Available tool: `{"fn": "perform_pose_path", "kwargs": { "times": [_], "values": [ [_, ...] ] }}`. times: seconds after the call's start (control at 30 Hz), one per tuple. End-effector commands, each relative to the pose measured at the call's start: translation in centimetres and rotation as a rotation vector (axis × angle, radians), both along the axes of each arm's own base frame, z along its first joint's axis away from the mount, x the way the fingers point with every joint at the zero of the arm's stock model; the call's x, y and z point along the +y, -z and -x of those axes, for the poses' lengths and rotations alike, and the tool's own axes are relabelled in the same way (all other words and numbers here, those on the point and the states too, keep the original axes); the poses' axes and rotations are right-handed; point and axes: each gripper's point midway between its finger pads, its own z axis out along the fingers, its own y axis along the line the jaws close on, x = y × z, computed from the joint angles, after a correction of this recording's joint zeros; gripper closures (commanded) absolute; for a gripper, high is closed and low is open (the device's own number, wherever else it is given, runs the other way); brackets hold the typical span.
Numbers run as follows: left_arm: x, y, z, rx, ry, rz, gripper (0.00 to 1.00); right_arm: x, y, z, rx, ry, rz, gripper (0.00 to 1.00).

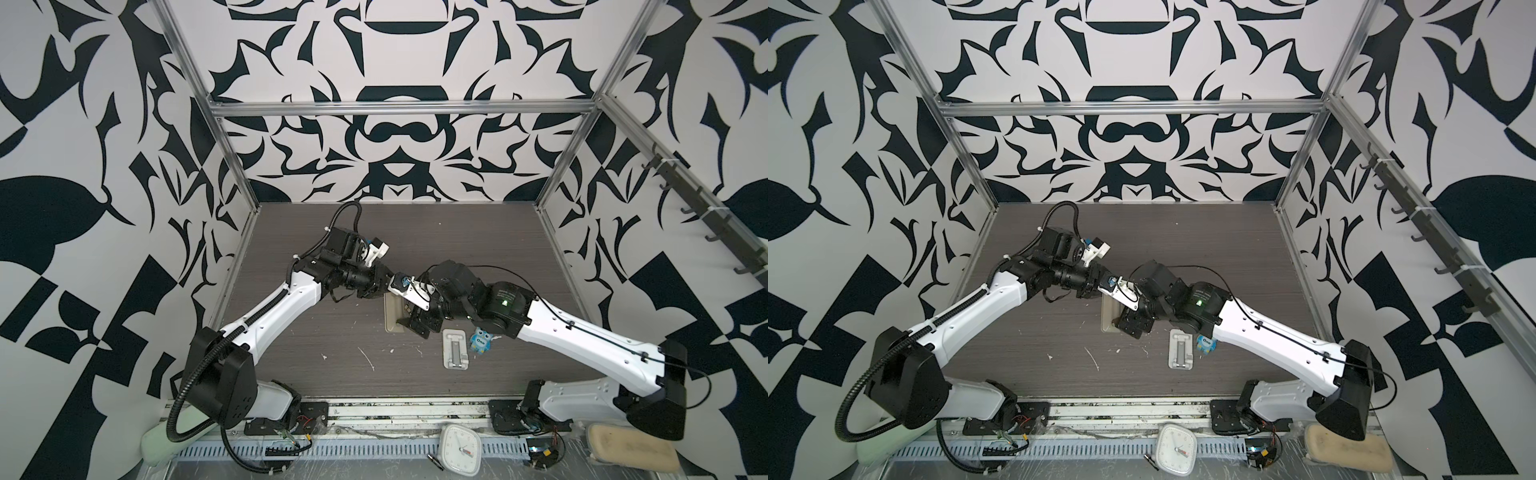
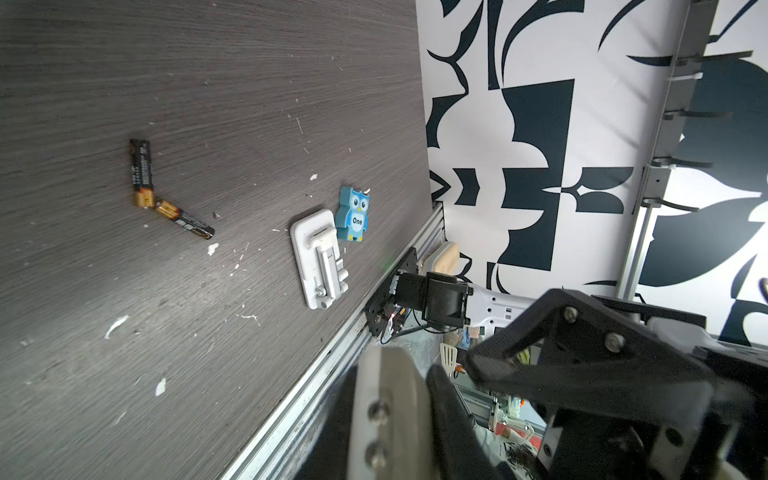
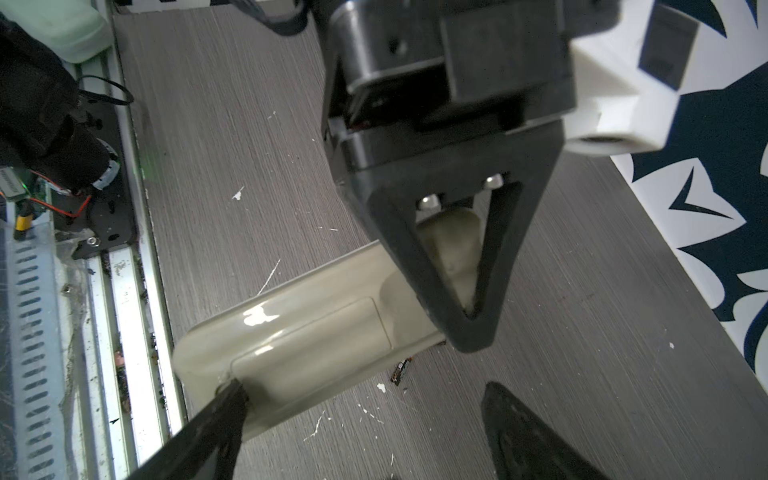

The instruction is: Load the batteries into the remote control

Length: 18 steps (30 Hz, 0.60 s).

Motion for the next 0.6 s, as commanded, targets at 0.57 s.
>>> {"fn": "perform_pose_path", "kwargs": {
  "times": [0.57],
  "values": [
    [-0.6, -2.1, 1.3, 0.007, 0.083, 0.104, 0.99, 1.2, -3.1, -0.1, -0.115, -0.061, -0.117, 0.08]
  ]
}}
